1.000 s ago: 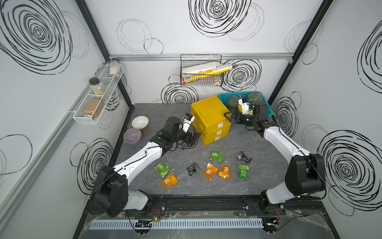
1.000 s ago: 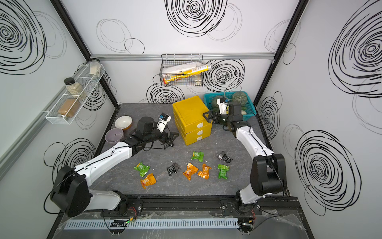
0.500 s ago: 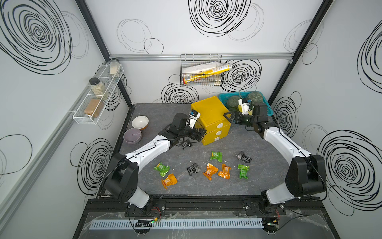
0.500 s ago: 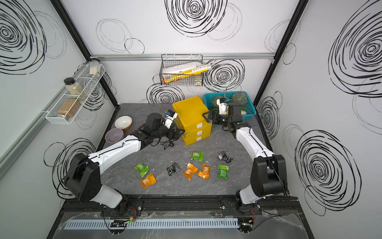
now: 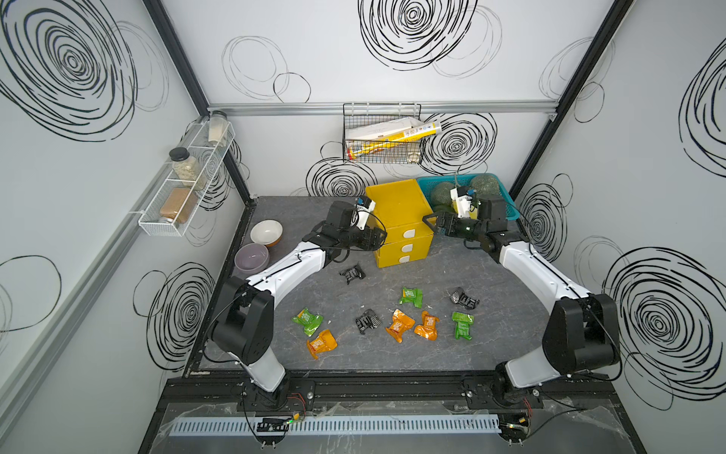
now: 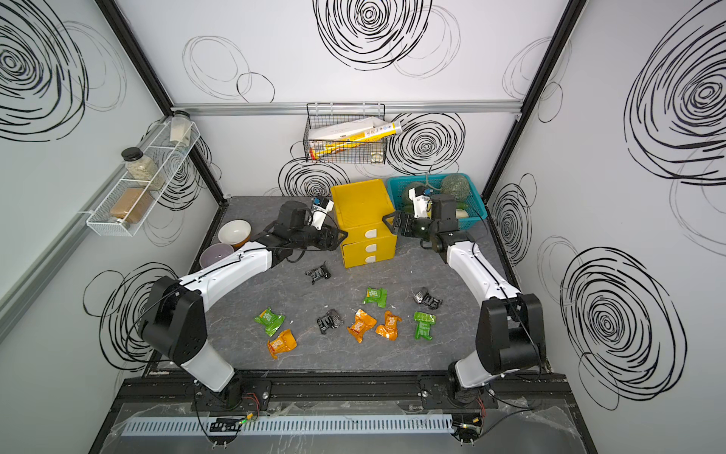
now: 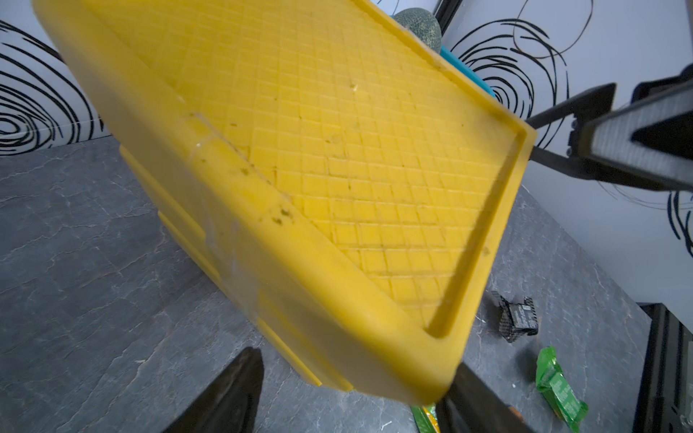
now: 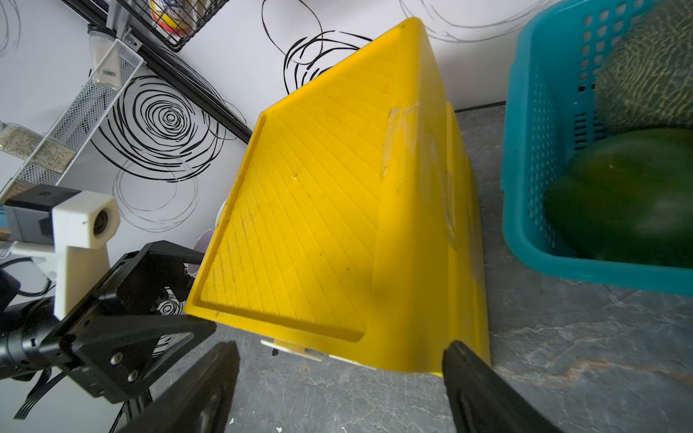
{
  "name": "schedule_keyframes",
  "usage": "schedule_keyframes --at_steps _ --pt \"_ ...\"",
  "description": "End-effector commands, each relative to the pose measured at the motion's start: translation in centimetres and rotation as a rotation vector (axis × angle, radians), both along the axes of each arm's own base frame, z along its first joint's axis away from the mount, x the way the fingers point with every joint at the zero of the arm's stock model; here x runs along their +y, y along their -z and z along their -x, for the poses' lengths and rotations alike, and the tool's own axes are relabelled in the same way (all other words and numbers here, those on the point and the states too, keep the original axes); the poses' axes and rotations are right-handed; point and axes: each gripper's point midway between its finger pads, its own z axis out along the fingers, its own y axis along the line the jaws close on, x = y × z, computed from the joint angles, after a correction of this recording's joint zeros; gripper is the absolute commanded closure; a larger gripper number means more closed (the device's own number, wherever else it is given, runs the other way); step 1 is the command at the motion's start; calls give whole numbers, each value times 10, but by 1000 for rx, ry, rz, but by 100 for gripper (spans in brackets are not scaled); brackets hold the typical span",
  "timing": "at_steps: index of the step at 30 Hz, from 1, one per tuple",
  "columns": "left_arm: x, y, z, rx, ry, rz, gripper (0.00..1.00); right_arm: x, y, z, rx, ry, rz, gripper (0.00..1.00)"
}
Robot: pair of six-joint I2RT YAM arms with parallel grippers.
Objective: Place the cookies into the drawer by color
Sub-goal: Adjust the storage box at the center of the board.
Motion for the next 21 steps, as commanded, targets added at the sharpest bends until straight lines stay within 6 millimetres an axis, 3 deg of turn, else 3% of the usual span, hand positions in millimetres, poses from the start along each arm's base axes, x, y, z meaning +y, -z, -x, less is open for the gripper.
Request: schedule_keyframes --at_steps 1,10,17,21 --pt "15 -15 -21 -33 -55 26 29 6 -7 1 -21 -18 -10 11" --pt "27 -11 -31 -1 -73 55 34 22 2 -10 3 -39 -10 12" --pt "23 -14 -16 8 -41 90 33 23 -4 -14 -4 -34 0 13" --pt "29 -34 -2 -47 -38 104 27 14 -18 -5 -41 9 15 13"
